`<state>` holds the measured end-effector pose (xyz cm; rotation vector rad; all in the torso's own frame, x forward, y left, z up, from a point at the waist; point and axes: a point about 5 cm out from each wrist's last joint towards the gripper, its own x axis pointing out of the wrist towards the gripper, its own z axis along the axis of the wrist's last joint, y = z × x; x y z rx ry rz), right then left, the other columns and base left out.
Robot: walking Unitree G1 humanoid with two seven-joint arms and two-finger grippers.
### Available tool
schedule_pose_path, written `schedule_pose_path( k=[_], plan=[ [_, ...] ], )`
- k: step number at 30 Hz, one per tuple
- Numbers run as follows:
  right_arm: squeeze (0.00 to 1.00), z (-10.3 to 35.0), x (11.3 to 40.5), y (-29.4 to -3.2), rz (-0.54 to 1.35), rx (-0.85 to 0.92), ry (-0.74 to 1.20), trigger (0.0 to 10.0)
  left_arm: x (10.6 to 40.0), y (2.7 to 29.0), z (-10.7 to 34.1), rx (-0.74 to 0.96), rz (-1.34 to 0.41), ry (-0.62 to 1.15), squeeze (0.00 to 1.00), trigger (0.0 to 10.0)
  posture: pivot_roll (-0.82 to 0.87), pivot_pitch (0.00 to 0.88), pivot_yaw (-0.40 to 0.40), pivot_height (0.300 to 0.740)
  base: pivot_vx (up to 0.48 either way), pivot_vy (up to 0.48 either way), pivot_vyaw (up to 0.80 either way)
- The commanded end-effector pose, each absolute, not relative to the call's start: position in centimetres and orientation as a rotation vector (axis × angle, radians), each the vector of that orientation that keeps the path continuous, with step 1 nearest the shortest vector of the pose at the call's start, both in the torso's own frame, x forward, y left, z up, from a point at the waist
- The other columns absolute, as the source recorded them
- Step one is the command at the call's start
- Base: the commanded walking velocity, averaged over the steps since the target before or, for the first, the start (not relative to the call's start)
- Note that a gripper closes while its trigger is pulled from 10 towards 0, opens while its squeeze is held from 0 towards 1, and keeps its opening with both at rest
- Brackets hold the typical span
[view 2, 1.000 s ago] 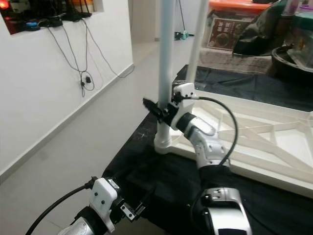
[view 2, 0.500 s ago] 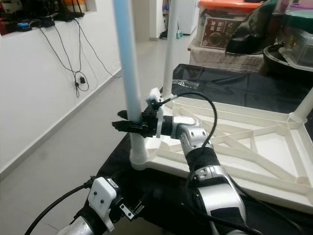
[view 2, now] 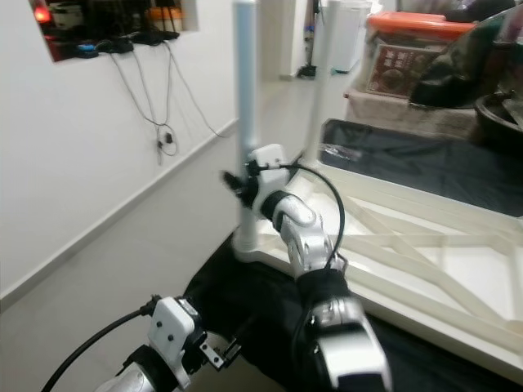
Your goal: Building children table
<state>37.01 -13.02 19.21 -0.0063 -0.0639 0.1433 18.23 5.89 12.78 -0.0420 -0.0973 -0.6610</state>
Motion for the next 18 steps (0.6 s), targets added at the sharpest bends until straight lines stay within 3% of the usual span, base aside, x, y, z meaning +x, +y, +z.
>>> schedule_pose_path(
  k=[1,2,7,12,13,17,18],
  plan=[
    [0.0,17.3,35.0,-17.7,-0.296,0.026,0.034,0.0,18.2,6.0,12.3,-0.036,-0.668,-0.076,0.0,10.0,-0.05,0.017,0.03,0.74,0.0,0.0,0.0],
    [0.0,17.0,34.0,-17.8,-0.399,0.057,0.06,0.0,18.3,6.0,12.3,-0.035,-0.668,-0.076,0.0,10.0,-0.05,0.016,0.03,0.74,0.0,0.0,0.0],
    [0.0,16.6,33.4,-16.3,-0.452,0.109,0.084,0.0,18.3,6.0,12.3,-0.034,-0.666,-0.077,0.0,10.0,-0.05,0.017,0.027,0.74,0.0,0.0,0.0],
    [0.0,16.8,33.8,-13.9,-0.355,0.139,0.042,0.0,18.3,6.0,12.4,-0.036,-0.664,-0.08,0.0,10.0,-0.05,0.018,0.025,0.74,0.0,0.0,0.0],
    [0.0,16.8,34.0,-13.2,-0.298,0.117,0.046,10.0,18.3,6.0,12.4,-0.036,-0.663,-0.08,0.0,10.0,-0.05,0.018,0.024,0.74,0.0,0.0,0.0],
    [0.0,16.8,34.3,-11.8,-0.168,0.104,0.03,10.0,18.3,6.0,12.4,-0.037,-0.662,-0.08,0.0,10.0,-0.05,0.018,0.024,0.74,0.0,0.0,0.0],
    [1.0,16.9,34.3,-11.4,-0.085,0.091,-0.008,10.0,18.3,6.0,12.4,-0.038,-0.662,-0.079,0.0,10.0,-0.05,0.018,0.024,0.74,0.0,0.0,0.0]
  ],
)
